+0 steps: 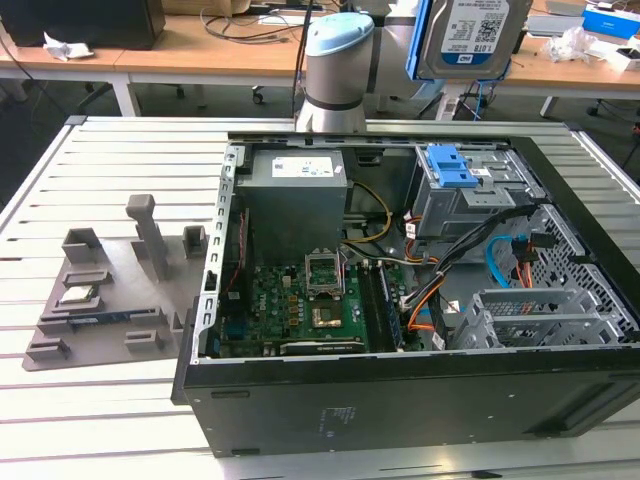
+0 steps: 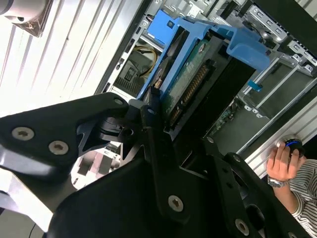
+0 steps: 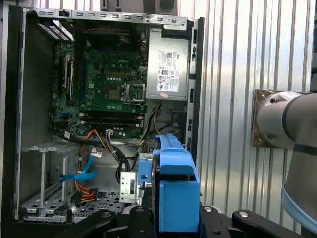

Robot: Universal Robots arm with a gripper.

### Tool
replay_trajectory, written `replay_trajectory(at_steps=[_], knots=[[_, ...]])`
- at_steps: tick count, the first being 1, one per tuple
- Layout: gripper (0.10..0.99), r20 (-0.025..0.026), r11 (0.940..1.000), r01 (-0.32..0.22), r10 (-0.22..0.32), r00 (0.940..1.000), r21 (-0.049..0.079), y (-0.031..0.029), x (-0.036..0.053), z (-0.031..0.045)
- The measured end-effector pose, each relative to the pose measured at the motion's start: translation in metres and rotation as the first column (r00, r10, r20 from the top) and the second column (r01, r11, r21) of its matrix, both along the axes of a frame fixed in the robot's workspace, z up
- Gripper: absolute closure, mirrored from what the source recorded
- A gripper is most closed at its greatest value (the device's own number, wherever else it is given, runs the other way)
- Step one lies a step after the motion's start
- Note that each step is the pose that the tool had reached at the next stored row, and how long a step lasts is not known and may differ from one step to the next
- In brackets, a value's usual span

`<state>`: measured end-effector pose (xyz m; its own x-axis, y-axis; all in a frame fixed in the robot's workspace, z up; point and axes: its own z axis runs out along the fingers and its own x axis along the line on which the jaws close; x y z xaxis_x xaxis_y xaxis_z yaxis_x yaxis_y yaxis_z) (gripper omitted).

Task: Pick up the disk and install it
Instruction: 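Pick up the disk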

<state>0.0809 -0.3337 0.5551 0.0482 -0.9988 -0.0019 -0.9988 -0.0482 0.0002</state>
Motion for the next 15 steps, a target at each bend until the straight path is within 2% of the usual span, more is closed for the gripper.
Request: replay_trajectory(at_steps=[6,9,13,15], knots=[[0.725,0.0,1.0,0.0,0.0,1.0,0.0,-0.0077,0.0,0.0],[0.725,0.0,1.0,0.0,0.0,1.0,-0.001,-0.0193,0.0,-0.0001],[0.725,0.0,1.0,0.0,0.0,1.0,-0.001,-0.0272,0.0,-0.0001],[0.725,0.0,1.0,0.0,0.0,1.0,-0.002,-0.033,0.0,-0.0002]])
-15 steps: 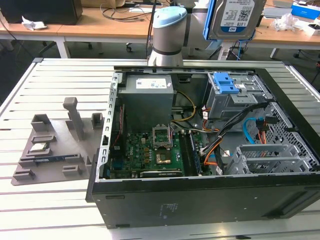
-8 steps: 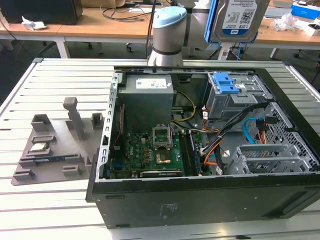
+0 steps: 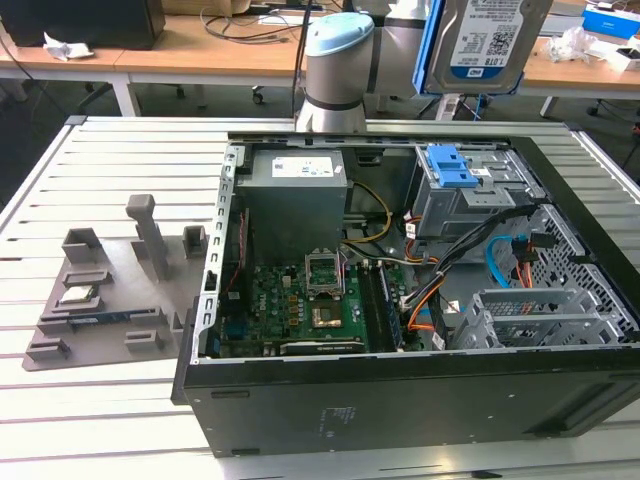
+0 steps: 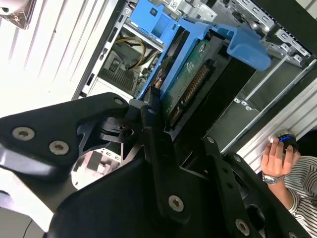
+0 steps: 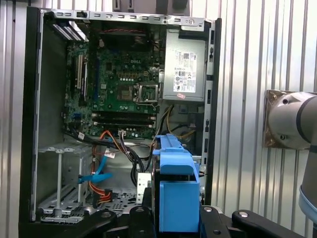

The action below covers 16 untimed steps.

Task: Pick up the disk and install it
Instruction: 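Pick up the disk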

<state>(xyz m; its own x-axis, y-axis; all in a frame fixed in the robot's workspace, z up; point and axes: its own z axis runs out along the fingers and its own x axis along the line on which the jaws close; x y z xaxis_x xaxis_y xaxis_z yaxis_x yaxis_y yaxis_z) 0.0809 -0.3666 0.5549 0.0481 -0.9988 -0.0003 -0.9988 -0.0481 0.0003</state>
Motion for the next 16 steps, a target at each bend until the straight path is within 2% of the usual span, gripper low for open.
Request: replay_trajectory(at_steps=[10,11,12,16], knots=[[0.725,0.0001,1.0,0.0,0.0,1.0,-0.001,-0.0169,0.0,-0.0002],[0.725,0.0,1.0,0.0,0.0,1.0,-0.001,-0.0196,0.0,-0.0003],[0.725,0.0,1.0,0.0,0.0,1.0,-0.001,-0.0274,0.0,-0.0004],[0.725,0.0,1.0,0.0,0.0,1.0,-0.002,-0.0341,0.0,-0.0006]])
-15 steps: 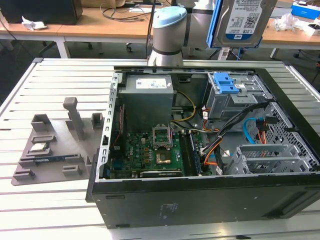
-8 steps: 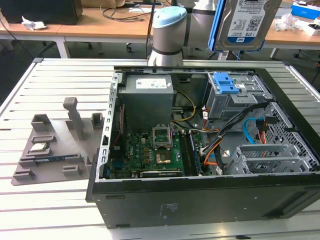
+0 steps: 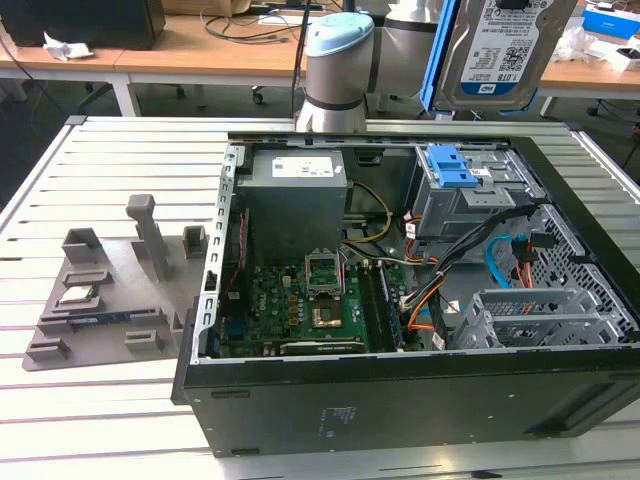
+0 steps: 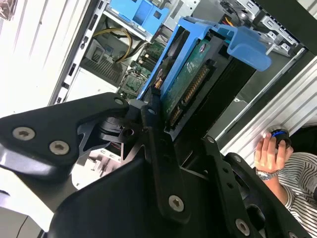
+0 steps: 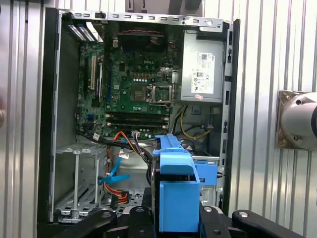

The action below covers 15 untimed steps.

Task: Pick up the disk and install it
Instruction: 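Pick up the disk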

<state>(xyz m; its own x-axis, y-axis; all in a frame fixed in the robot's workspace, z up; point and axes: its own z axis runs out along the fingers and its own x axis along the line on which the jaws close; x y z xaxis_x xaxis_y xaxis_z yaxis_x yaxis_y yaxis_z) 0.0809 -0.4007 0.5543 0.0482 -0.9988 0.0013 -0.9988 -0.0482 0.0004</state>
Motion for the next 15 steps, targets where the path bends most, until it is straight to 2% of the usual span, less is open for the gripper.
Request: replay_trajectory(at_steps=[10,15], knots=[[0.725,0.0,1.0,0.0,0.0,1.0,0.0,-0.0155,0.0,-0.0003],[0.725,0.0,1.0,0.0,0.0,1.0,0.0,-0.0329,0.0,-0.0005]])
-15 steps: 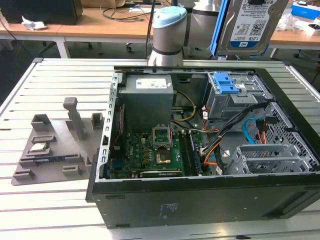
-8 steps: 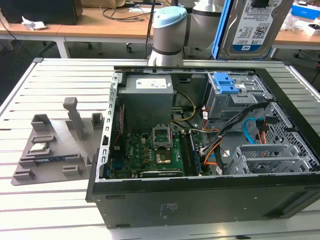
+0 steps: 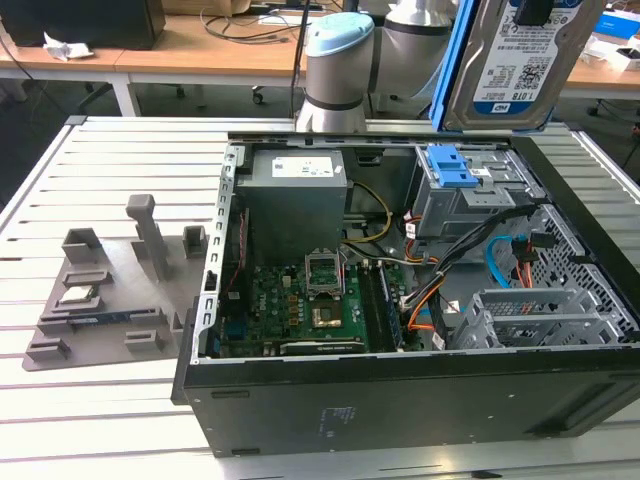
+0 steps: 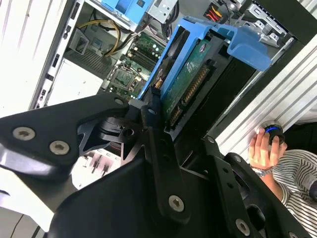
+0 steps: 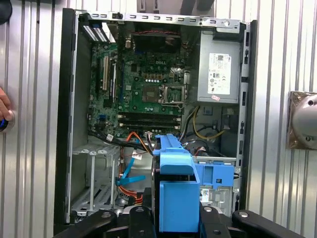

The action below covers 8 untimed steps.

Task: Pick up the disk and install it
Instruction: 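Pick up the disk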

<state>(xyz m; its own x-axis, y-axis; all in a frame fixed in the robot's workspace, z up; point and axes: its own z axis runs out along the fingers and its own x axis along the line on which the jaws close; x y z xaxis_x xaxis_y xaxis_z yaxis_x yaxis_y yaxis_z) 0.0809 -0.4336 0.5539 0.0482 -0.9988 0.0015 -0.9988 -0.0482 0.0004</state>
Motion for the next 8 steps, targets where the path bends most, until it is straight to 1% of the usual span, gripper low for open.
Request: replay_trajectory(at_steps=[2,4,6,8], knots=[[0.725,0.0,1.0,0.0,0.0,1.0,0.0,-0.0037,0.0,0.0],[0.725,-0.0001,1.0,0.0,0.0,1.0,0.0,-0.0104,0.0,-0.0001],[0.725,0.0,1.0,0.0,0.0,1.0,0.0,-0.0145,0.0,-0.0002],[0.725,0.0,1.0,0.0,0.0,1.0,0.0,-0.0204,0.0,-0.0002]])
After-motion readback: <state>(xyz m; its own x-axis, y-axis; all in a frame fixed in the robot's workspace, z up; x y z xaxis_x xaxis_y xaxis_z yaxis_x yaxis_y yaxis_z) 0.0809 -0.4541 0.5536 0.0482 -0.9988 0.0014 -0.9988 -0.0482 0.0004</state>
